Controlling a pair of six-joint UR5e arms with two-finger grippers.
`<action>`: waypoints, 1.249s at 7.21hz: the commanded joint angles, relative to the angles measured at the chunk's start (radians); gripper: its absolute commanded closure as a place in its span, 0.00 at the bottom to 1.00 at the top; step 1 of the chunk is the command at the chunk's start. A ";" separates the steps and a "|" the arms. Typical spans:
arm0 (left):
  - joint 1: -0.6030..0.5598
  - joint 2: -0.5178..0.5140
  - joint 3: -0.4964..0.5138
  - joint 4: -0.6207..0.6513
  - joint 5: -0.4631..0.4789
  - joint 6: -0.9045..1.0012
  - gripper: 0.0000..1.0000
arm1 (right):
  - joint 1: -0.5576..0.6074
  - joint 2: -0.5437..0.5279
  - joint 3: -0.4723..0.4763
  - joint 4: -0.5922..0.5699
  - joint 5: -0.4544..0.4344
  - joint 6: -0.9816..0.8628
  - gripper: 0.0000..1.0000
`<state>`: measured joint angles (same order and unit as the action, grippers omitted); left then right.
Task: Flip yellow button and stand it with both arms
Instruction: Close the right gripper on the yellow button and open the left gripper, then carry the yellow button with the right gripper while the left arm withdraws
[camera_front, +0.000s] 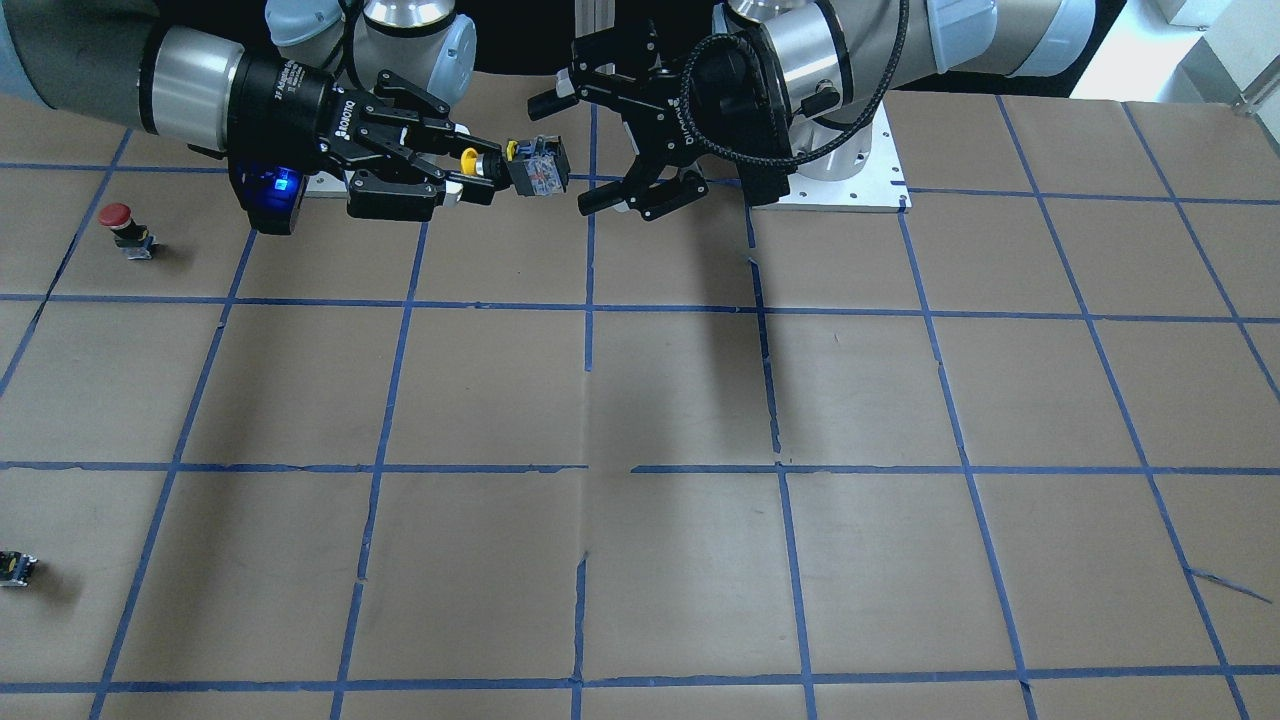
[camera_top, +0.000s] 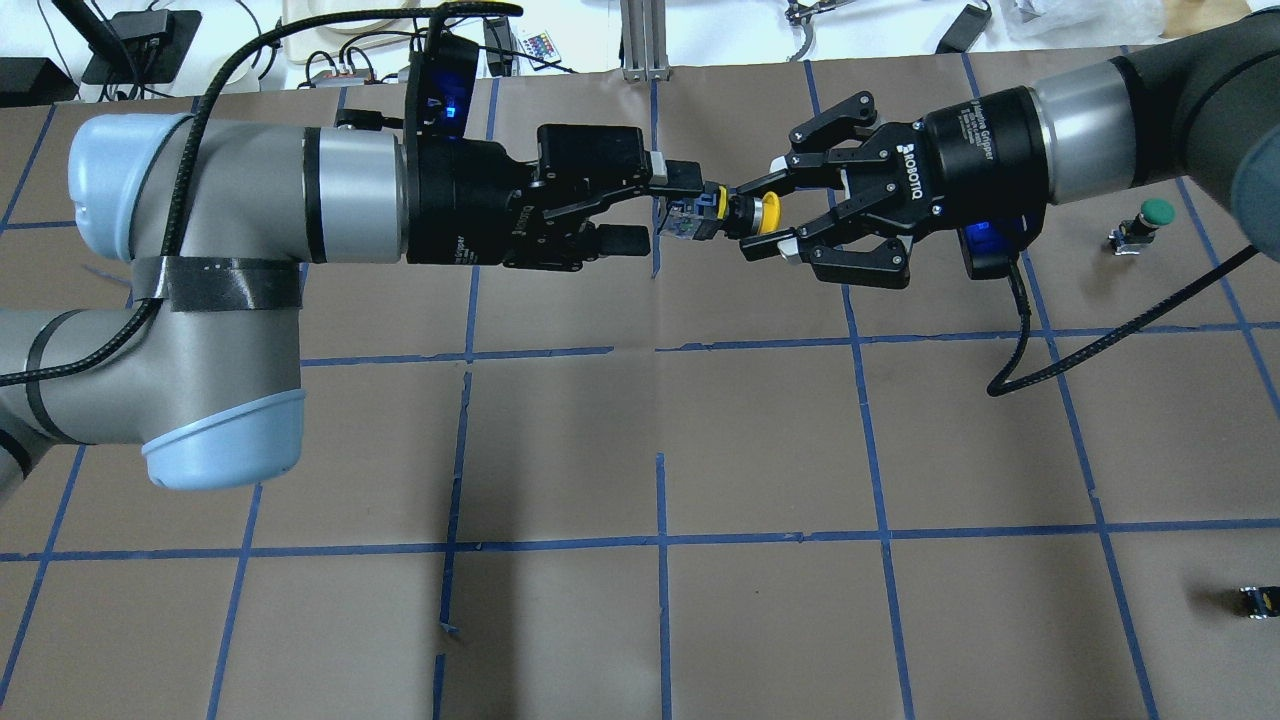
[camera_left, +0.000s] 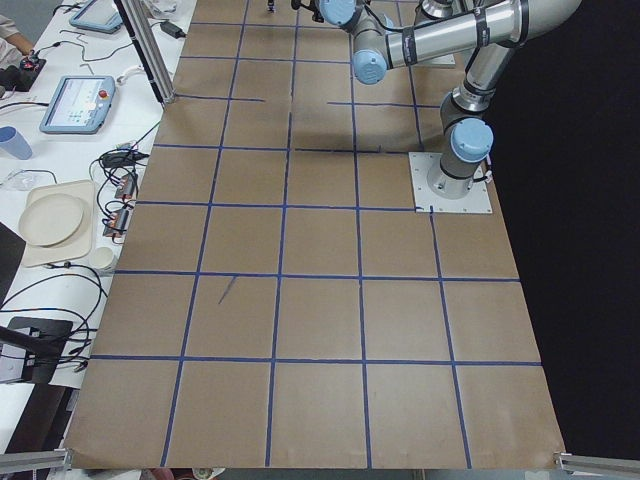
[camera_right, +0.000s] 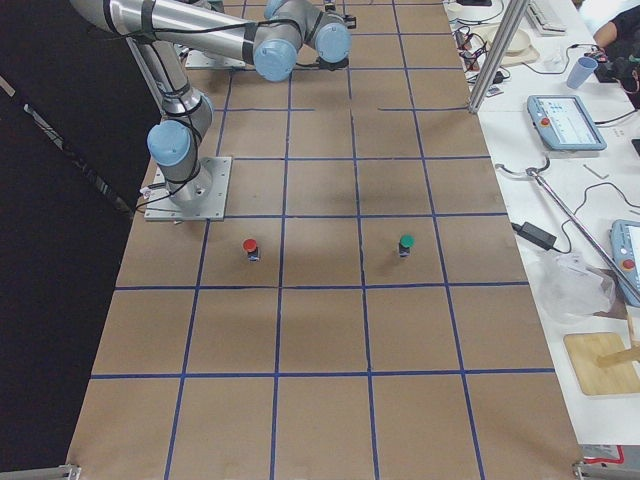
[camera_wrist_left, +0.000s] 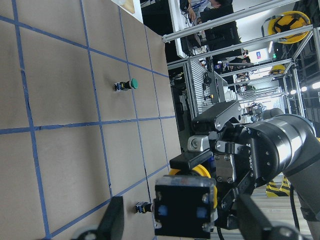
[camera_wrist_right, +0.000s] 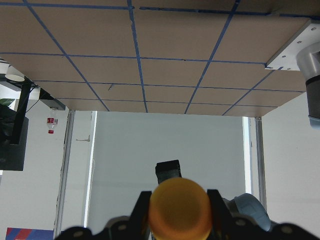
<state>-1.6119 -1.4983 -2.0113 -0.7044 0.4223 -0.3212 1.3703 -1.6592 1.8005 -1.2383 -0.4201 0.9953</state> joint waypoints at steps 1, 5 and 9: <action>0.029 -0.011 0.009 -0.010 0.004 0.010 0.00 | -0.038 0.001 -0.006 -0.012 -0.087 -0.020 1.00; 0.181 -0.123 0.017 -0.015 0.050 0.081 0.00 | -0.088 0.002 -0.121 -0.010 -0.567 -0.425 1.00; 0.179 -0.163 0.124 -0.155 0.436 0.132 0.01 | -0.270 0.009 -0.121 -0.071 -0.909 -1.128 1.00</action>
<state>-1.4317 -1.6432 -1.9451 -0.7892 0.7436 -0.2177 1.1364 -1.6513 1.6768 -1.2679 -1.2214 0.1036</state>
